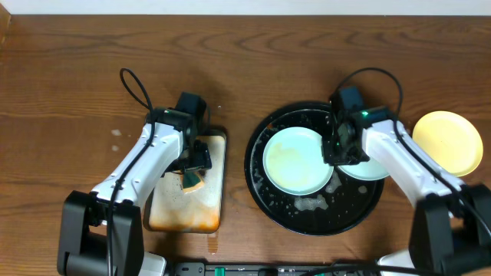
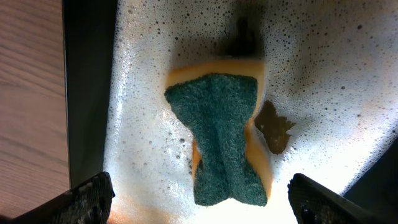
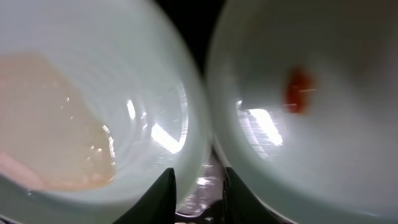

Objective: Clean dirty plates on tray and stack at the side

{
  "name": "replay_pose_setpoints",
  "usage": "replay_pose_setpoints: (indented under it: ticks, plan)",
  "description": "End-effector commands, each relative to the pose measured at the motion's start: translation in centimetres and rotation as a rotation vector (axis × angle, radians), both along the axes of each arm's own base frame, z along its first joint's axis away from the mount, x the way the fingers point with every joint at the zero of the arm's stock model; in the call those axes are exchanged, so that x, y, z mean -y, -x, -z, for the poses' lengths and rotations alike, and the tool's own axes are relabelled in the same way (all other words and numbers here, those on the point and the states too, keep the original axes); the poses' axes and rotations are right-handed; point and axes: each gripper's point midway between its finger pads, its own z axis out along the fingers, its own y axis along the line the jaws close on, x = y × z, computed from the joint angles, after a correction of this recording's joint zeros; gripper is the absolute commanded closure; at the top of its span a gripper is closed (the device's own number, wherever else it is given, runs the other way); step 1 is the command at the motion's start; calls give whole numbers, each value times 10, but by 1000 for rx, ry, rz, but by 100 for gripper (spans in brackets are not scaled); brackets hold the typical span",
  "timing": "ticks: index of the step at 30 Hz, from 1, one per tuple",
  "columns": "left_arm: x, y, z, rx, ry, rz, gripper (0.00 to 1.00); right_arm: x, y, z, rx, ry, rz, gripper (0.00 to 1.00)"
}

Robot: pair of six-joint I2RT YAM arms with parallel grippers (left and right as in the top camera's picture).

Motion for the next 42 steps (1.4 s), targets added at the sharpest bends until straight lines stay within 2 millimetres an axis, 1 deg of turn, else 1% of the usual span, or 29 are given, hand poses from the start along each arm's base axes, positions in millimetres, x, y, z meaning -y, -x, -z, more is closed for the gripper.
replay_pose_setpoints:
  ticks: [1, 5, 7, 9, 10, 12, 15, 20, 21, 23, 28, 31, 33, 36, 37, 42]
  plan:
    - [-3, 1, -1, 1, -8, 3, 9, -11, 14, 19, -104, -64, -10, 74]
    - [-3, 1, -1, 1, -8, 3, 10, -12, 22, 36, -172, -47, -5, 72]
    - [-3, 1, -1, 1, -8, 3, 9, -12, 23, 44, -190, -38, 9, 72]
    - [-3, 1, -1, 1, -8, 2, 9, -12, 22, 51, -193, -37, 9, 75]
    - [-3, 1, -1, 1, -8, 3, 9, -13, 20, 53, -186, -39, 8, 80]
    - [-3, 1, -1, 1, -8, 3, 9, -14, 15, 55, -168, -39, 0, 85]
    - [-3, 1, -1, 1, -8, 3, 9, -13, 9, 52, -135, -35, -2, 85]
    - [-3, 1, -1, 1, -8, 2, 9, -12, -5, 49, -69, -22, -20, 83]
    - [-3, 1, -1, 1, -8, 2, 9, -12, -7, 49, -62, -24, -20, 87]
    - [-3, 1, -1, 1, -8, 3, 9, -13, -7, 50, -60, -26, -19, 99]
    - [-3, 1, -1, 1, -8, 3, 9, -10, -5, 48, -67, -10, -19, 99]
    - [-3, 1, -1, 1, -8, 3, 9, -9, -9, 39, -34, -8, -20, 99]
    - [-3, 1, -1, 1, -8, 3, 9, -6, -15, 26, 16, 6, -23, 99]
    - [-3, 1, -1, 1, -8, 3, 9, 4, -27, -4, 134, 49, -18, 99]
    - [-3, 1, -1, 1, -8, 3, 8, 7, -32, -19, 193, 67, -16, 99]
    - [-3, 1, -1, 1, -8, 3, 9, 7, -39, -62, 354, 128, -82, 99]
